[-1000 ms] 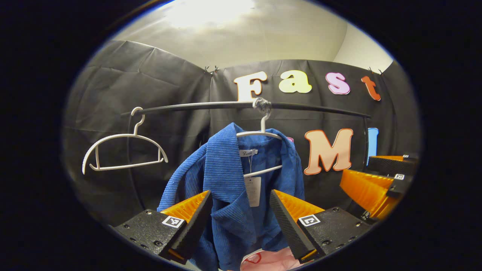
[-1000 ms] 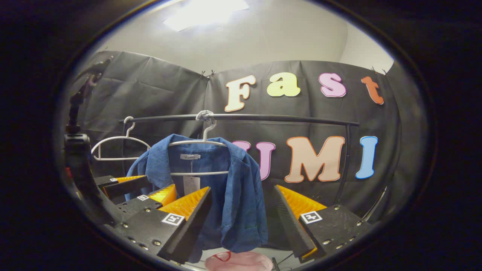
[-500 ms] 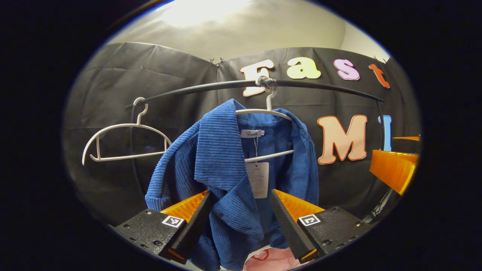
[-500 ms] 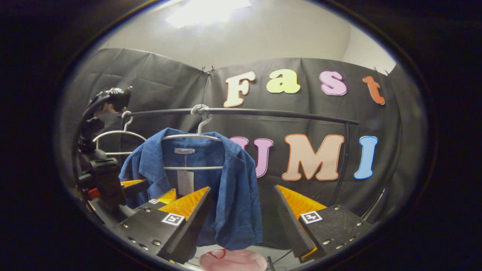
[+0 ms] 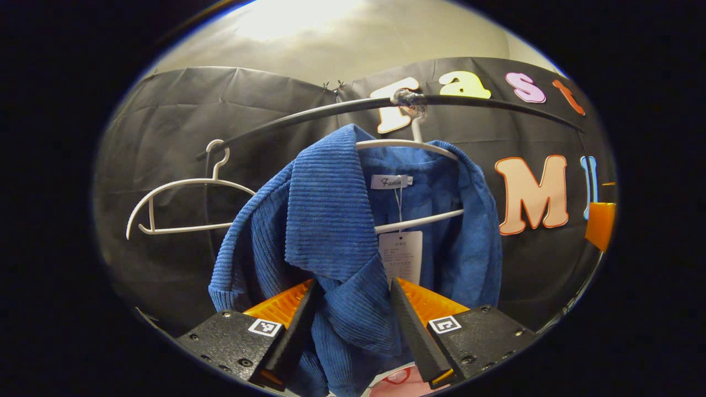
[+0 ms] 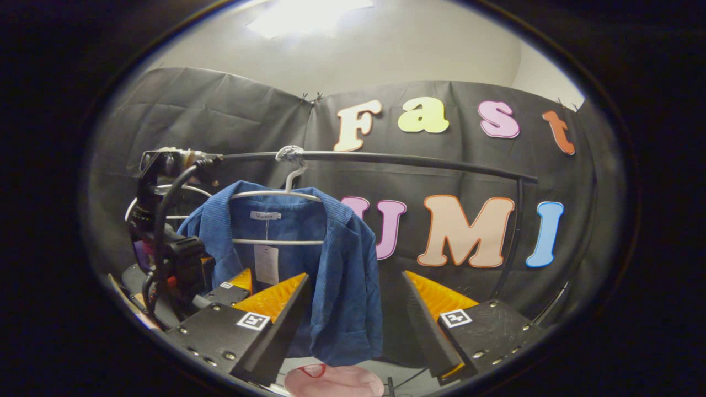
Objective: Grasp the clothes on the hanger with both hands and then place them into the laundry hamper below.
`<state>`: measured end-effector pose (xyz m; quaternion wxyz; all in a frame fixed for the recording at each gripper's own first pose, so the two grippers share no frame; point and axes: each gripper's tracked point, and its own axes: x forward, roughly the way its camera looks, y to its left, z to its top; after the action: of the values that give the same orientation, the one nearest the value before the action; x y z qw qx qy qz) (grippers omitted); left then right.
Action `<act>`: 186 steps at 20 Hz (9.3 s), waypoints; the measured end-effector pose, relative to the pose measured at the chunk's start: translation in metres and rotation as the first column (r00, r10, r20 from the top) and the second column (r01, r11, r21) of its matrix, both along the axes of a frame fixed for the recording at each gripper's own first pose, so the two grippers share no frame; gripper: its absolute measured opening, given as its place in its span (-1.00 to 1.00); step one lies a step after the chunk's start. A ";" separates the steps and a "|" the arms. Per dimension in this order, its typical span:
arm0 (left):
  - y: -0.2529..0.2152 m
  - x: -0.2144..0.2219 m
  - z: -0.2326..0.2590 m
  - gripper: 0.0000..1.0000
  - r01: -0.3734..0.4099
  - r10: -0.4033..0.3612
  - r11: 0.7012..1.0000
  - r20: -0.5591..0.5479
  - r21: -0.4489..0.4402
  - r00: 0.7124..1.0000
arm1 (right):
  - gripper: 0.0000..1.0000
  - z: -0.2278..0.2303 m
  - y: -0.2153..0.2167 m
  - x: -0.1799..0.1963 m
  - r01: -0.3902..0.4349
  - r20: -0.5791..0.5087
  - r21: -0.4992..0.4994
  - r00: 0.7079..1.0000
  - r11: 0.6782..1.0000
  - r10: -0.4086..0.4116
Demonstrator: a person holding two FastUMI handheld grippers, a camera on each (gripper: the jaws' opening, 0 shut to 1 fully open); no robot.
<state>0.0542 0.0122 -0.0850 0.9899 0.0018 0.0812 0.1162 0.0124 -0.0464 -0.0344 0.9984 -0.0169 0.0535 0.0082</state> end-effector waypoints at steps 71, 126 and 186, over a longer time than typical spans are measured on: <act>0.036 -0.057 0.072 -0.82 0.276 -0.272 0.955 0.049 -0.108 0.961 | -0.92 -0.092 -0.013 0.160 0.141 -0.142 -0.078 0.978 0.987 -0.151; 0.158 0.007 0.082 -0.82 0.195 -0.175 0.953 0.104 -0.230 0.979 | -0.93 -0.026 -0.096 0.227 0.287 0.034 -0.194 0.958 0.938 -0.286; -0.115 -0.021 -0.009 -0.80 0.685 -0.700 0.674 0.055 -0.278 0.712 | -0.92 -0.143 -0.053 0.042 0.171 -0.272 -0.094 0.943 0.981 -0.191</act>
<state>0.0337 -0.1031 -0.0937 0.9472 -0.1031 0.1177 -0.2799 0.0547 -0.0990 -0.1777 0.9761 -0.0451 0.1956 -0.0832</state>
